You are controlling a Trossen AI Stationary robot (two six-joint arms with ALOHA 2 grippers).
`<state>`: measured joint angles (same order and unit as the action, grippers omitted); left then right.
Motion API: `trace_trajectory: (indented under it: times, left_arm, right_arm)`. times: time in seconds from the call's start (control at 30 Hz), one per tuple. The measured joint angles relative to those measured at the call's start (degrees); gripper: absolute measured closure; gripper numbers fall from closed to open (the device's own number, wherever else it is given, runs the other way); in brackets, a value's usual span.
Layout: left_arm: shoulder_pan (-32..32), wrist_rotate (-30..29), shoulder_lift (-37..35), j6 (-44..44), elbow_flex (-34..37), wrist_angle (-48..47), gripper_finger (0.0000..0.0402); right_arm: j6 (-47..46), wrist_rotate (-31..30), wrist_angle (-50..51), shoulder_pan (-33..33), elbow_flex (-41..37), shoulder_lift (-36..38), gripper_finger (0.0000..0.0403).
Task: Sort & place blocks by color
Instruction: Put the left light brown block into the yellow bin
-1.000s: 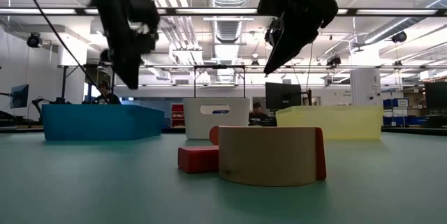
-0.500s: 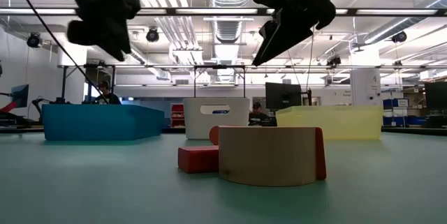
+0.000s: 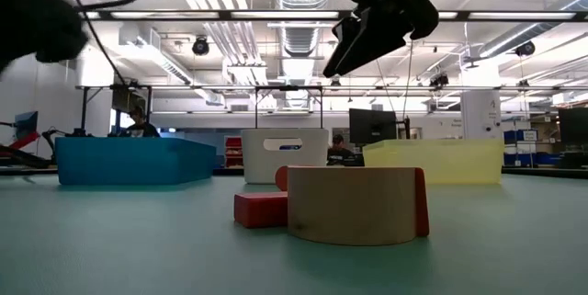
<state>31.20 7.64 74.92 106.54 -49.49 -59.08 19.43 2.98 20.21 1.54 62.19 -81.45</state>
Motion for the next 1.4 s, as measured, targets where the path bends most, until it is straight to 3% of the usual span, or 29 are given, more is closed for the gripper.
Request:
trace_trajectory:
  times: [0.27, 0.73, 1.4]
  left_arm:
    - [0.8, 0.2, 2.1, 1.7, 0.3, -4.4, 0.0276]
    - [0.8, -0.9, 1.8, 5.7, 5.6, -4.3, 0.0182]
    - [1.2, 1.4, 1.8, 5.4, 8.7, 1.1, 0.0178]
  right_arm:
    - [1.2, 0.1, -1.4, 0.6, 0.0, 0.0, 0.0172]
    - [1.6, 0.5, -1.2, 2.8, 0.0, 0.0, 0.0172]
    - [-0.5, 0.6, -1.0, 2.9, -0.1, 0.0, 0.0172]
